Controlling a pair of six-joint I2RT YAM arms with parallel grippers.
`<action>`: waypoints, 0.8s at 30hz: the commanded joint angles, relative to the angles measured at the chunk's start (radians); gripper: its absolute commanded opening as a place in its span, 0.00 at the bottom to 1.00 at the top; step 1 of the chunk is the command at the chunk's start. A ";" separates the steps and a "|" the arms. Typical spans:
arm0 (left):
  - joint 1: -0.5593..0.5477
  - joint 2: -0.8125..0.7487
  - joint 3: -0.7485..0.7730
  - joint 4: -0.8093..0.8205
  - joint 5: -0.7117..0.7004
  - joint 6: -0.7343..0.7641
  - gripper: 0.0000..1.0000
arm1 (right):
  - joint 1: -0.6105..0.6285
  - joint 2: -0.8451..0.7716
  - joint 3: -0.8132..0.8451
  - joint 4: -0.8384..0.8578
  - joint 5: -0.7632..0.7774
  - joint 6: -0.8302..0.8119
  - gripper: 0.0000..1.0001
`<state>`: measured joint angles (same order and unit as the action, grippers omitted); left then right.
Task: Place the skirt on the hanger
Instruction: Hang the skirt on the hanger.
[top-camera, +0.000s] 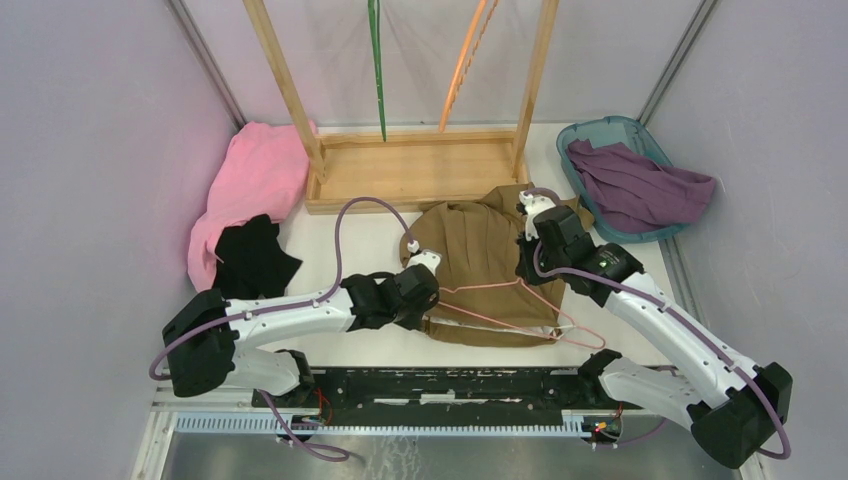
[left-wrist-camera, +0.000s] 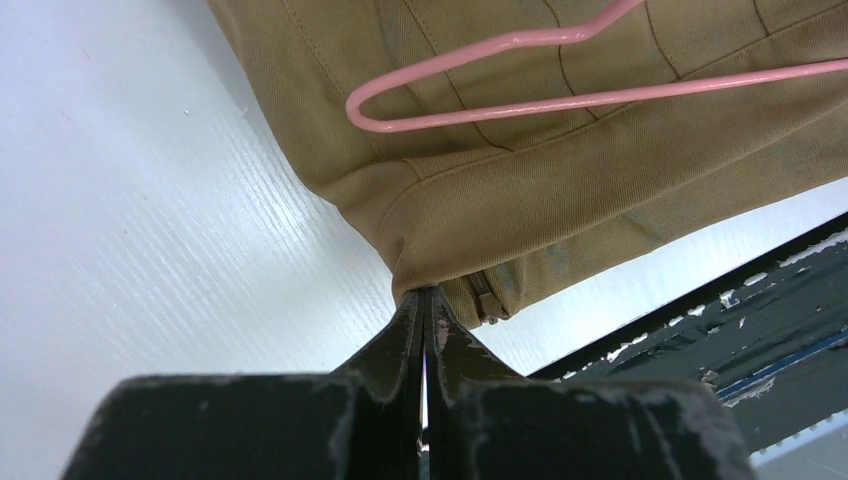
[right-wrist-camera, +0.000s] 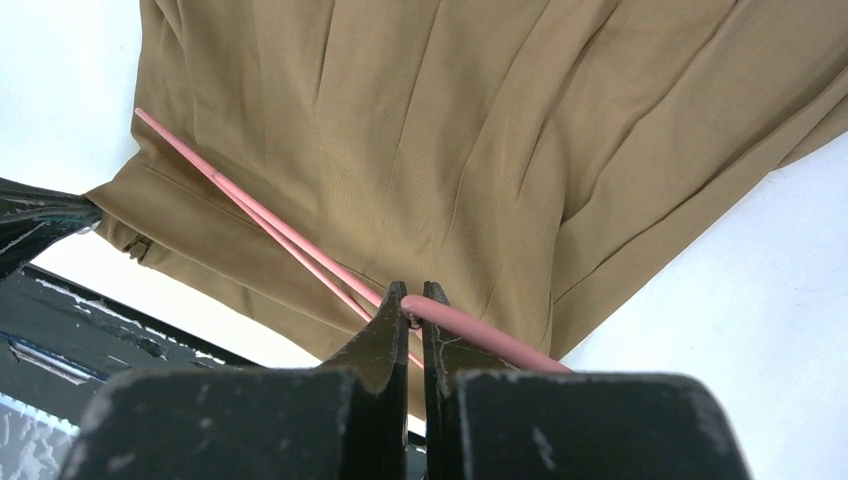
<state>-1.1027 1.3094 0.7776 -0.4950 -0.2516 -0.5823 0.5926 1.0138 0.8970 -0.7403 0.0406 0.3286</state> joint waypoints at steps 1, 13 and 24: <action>0.019 -0.019 -0.009 0.036 0.008 0.045 0.03 | -0.006 -0.050 0.026 0.055 0.060 0.015 0.01; 0.094 -0.026 -0.002 0.052 0.033 0.073 0.03 | -0.007 -0.091 0.074 -0.047 0.019 -0.014 0.01; 0.115 -0.004 0.046 0.038 0.020 0.075 0.03 | -0.006 -0.117 0.074 -0.112 -0.035 -0.046 0.01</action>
<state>-1.0008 1.3041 0.7811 -0.4660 -0.2077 -0.5556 0.5922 0.9207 0.9333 -0.8230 0.0250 0.3195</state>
